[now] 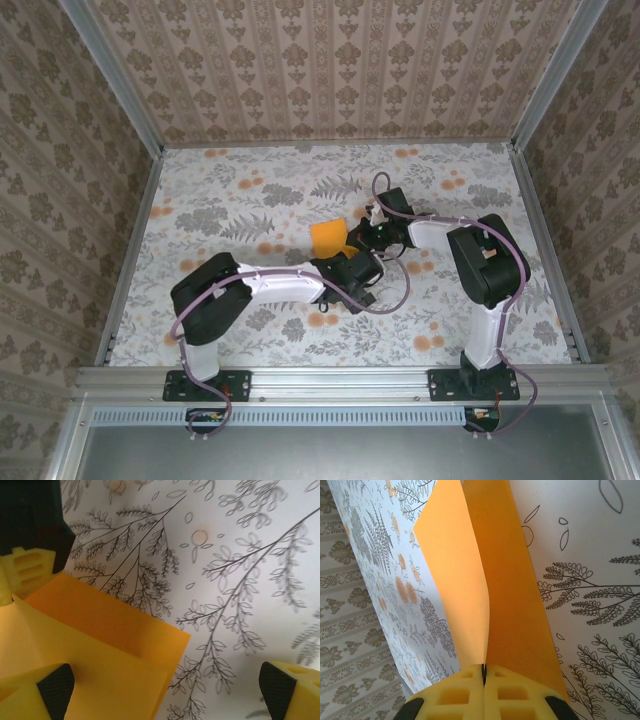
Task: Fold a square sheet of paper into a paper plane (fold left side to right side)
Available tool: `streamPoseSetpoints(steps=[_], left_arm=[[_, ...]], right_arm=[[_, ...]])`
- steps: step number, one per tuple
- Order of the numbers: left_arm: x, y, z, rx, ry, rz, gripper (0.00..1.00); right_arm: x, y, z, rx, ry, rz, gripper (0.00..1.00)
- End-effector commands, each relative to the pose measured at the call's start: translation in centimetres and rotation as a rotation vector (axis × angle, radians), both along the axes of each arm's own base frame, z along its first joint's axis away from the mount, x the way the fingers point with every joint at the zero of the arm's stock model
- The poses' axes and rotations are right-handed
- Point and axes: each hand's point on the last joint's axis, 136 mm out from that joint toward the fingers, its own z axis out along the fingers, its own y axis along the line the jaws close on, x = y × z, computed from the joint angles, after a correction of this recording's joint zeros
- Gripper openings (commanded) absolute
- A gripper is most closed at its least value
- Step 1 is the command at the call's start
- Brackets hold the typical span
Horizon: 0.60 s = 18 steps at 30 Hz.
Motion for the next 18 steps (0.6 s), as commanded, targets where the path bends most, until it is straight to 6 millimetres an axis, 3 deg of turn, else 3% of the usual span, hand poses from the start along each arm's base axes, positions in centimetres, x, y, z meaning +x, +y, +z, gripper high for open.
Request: streamPoseSetpoints(steps=[1,13,18], left_arm=[[0.9,0.3,0.5,0.054,-0.046,0.017,0.92],[0.8,0.5,2.0,-0.017,-0.046,0.035,0.29],[0.8,0.7,2.7,-0.066,-0.023,0.044,0.13]], right_arm=[[-0.2,-0.3,0.5,-0.006,0.013,-0.016,0.00],[-0.5,-0.8,0.0,-0.051,0.017,-0.008,0.00],[-0.5,-0.9,0.0,-0.060,0.013,-0.006,0.00]])
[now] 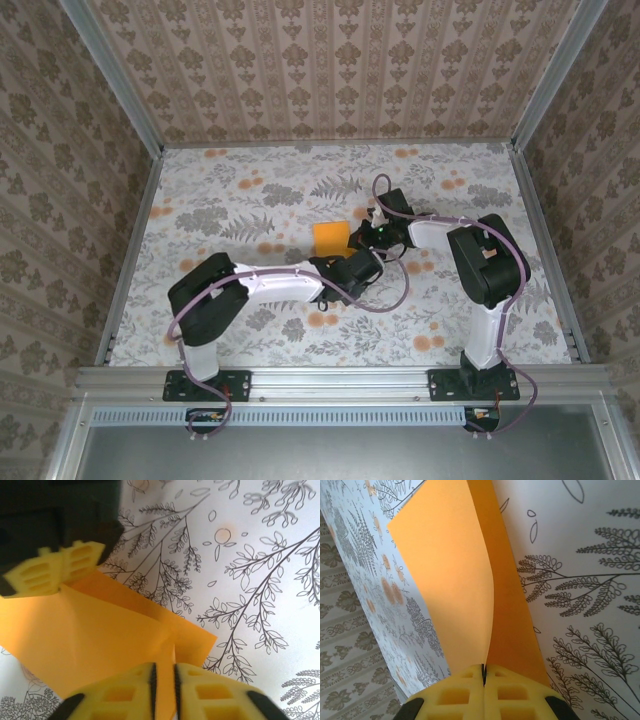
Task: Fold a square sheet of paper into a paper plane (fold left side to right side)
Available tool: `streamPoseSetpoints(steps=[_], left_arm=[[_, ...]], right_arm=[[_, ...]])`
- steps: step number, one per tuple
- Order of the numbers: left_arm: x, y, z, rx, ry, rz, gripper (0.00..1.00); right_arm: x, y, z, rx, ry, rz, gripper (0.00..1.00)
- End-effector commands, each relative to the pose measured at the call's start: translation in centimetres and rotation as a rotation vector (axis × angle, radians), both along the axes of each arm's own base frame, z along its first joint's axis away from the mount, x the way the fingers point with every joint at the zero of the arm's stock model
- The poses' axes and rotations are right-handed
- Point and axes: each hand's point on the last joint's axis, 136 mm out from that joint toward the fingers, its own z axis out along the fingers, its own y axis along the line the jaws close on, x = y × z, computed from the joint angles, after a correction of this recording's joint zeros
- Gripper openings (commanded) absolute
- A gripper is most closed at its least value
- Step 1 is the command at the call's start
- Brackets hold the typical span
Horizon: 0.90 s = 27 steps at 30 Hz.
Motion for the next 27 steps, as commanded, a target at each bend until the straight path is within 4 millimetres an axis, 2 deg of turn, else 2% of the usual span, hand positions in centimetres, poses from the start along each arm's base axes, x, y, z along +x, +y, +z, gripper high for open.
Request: streamPoseSetpoints(steps=[1,7,10,11,15,19,22,27], left_arm=[[0.2,0.2,1.5,-0.070,0.010,0.021,0.10],[0.1,0.2,2.1,-0.149,0.066,0.024,0.00],[0.1,0.4,2.4,-0.188,0.092,0.029,0.00],[0.0,0.4,2.5,-0.202,0.103,0.022,0.05],[-1.0,0.0,2.9,-0.254,0.139,-0.034,0.36],[-1.4,0.1,3.9,-0.304,0.132,-0.048,0.60],[-1.5,0.2,4.7,-0.327,0.120,-0.042,0.70],[-2.0,0.3,4.8,-0.270,0.076,-0.055,0.88]], right_arm=[[0.0,-0.4,0.8,-0.021,-0.016,0.002,0.00],[0.0,-0.3,1.0,-0.020,-0.021,0.008,0.01],[0.0,-0.3,1.0,-0.022,-0.022,0.007,0.01],[0.0,-0.4,1.0,-0.021,-0.018,0.003,0.01],[0.5,0.3,1.9,0.057,0.005,-0.054,0.00],[0.8,0.6,3.2,0.099,0.024,-0.085,0.00],[0.6,0.5,3.5,0.083,0.032,-0.076,0.00],[0.5,0.5,4.3,0.072,0.018,-0.064,0.05]])
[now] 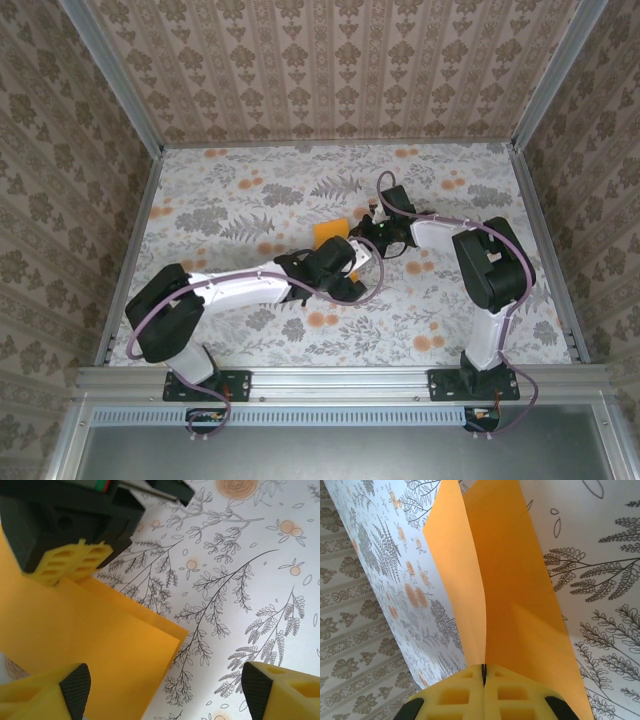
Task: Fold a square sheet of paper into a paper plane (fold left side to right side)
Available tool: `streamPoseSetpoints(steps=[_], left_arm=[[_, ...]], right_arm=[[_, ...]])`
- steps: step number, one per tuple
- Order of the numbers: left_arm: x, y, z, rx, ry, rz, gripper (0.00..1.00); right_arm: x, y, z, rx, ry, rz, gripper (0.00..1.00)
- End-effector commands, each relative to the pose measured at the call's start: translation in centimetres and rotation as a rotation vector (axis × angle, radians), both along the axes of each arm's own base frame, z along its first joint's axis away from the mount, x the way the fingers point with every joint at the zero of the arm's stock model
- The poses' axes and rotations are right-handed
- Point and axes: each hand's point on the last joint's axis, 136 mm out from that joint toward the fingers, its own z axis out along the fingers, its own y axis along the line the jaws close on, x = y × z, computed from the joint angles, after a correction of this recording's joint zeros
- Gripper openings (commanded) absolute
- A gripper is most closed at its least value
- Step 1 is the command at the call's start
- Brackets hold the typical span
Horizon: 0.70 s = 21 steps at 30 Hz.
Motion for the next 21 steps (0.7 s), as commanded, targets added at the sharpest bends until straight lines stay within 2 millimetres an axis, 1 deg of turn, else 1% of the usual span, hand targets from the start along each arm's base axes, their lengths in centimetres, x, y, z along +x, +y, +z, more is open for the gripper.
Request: streamPoseSetpoints(steps=[1,2,4,6,13,15,21], left_arm=[[-0.5,-0.2,0.6,0.018,-0.045,-0.010,0.91],[-0.5,-0.2,0.5,0.031,-0.057,-0.011,0.93],[-0.4,-0.2,0.3,0.049,-0.073,-0.001,0.96],[-0.2,-0.3,0.3,0.064,-0.091,0.008,1.00],[0.2,-1.0,-0.4,0.129,-0.140,0.012,1.00],[0.4,-0.9,-1.0,0.159,-0.152,0.022,1.00],[1.3,-0.5,-1.8,0.223,-0.189,0.065,1.00]], right_arm=[[0.1,0.2,2.3,0.022,-0.015,0.007,0.07],[0.2,0.3,2.6,0.022,-0.021,0.010,0.10],[0.3,0.5,2.9,0.024,-0.030,0.016,0.14],[0.4,0.6,3.2,0.025,-0.035,0.019,0.14],[0.3,0.7,3.3,0.023,-0.040,0.029,0.15],[0.3,0.8,3.3,0.025,-0.040,0.032,0.14],[0.2,1.2,3.1,0.023,-0.032,0.044,0.14]])
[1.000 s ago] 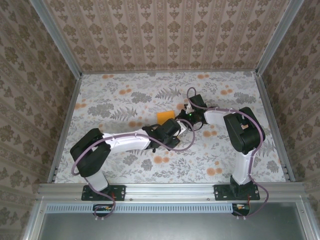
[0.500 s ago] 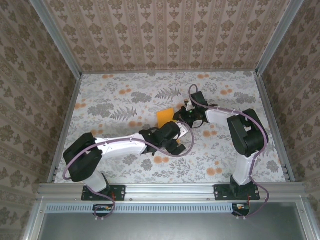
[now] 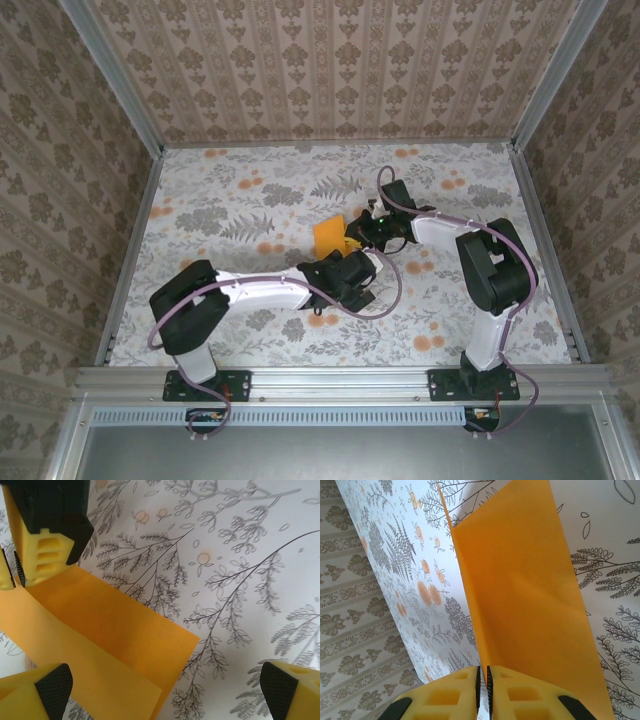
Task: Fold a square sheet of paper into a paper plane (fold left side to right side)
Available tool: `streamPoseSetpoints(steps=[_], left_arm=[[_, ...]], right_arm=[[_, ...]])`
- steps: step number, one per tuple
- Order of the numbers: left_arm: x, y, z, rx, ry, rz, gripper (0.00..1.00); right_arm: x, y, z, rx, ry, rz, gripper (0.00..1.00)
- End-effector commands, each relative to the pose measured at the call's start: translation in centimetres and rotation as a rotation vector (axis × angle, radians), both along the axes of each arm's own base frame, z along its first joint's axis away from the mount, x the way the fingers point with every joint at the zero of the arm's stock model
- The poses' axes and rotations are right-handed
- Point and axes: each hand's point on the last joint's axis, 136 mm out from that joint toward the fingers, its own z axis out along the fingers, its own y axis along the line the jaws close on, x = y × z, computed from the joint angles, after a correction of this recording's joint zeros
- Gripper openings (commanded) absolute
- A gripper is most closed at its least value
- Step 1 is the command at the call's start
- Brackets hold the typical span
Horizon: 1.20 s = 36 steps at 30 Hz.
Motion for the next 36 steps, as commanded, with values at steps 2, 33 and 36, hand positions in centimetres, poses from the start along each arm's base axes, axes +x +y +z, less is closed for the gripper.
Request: streamPoseSetpoints(steps=[2,33,36], left_arm=[[0.9,0.5,0.2,0.068,-0.063,0.033,1.00],[1.3,1.1,1.3,0.033,-0.087,0.084,0.03],[1.3,1.2,1.5,0.004,-0.067,0.088,0.00]], right_arm=[[0.0,0.9,1.4,0.016,-0.020,0.035,0.14],[-0.3,1.3,1.1,-0.020,-0.027,0.069,0.14],[-0.1,1.3,1.6,-0.023,-0.054,0.074,0.14]])
